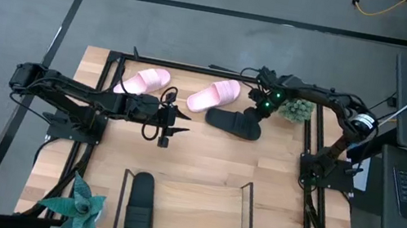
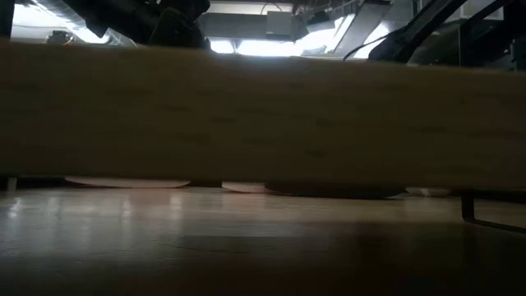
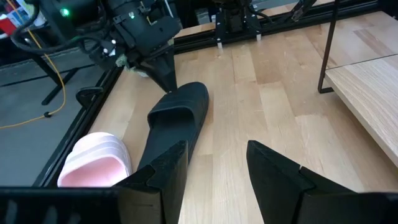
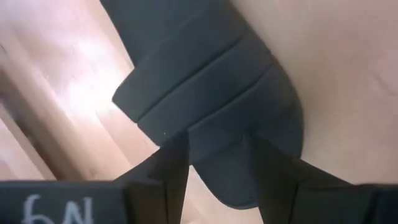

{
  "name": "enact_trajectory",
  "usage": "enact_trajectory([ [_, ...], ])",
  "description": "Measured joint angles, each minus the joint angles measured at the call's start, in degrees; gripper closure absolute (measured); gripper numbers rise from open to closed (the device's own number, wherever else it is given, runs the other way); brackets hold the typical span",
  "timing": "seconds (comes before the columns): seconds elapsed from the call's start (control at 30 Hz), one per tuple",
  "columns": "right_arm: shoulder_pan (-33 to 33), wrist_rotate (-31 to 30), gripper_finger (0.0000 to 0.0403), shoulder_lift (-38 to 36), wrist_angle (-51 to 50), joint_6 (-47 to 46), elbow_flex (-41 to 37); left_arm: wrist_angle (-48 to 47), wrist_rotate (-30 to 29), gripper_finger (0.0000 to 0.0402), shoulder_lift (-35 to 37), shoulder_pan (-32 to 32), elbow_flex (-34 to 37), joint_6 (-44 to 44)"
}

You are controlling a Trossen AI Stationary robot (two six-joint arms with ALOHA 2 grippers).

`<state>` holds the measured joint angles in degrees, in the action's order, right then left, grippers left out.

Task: Pick and place slides into the shelf
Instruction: Put the black slide on the shelf

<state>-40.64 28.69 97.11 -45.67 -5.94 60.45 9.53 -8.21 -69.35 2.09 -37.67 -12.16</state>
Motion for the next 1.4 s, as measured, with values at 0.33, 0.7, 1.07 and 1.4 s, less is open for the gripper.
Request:
enact_trajectory([
  [0.33, -0.1, 2.8, 0.0250, 3.0, 0.3, 0.1, 0.0, -0.1, 0.0, 0.0243, 0.0, 0.0, 0.0, -0.1],
  [0.7, -0.2, 4.6, 0.0250, 3.0, -0.6, 0.3, 0.0, -0.1, 0.0, 0.0243, 0.0, 0.0, 0.0, -0.1],
  [1.07, 1.9, 8.1, 0.0250, 3.0, 2.4, -2.3, 0.0, -0.1, 0.0, 0.0243, 0.0, 0.0, 0.0, -0.1],
  [1.4, 6.7, 9.6, 0.0250, 3.0, 5.0, -2.8, 0.0, -0.1, 0.0, 0.0243, 0.0, 0.0, 0.0, -0.1],
])
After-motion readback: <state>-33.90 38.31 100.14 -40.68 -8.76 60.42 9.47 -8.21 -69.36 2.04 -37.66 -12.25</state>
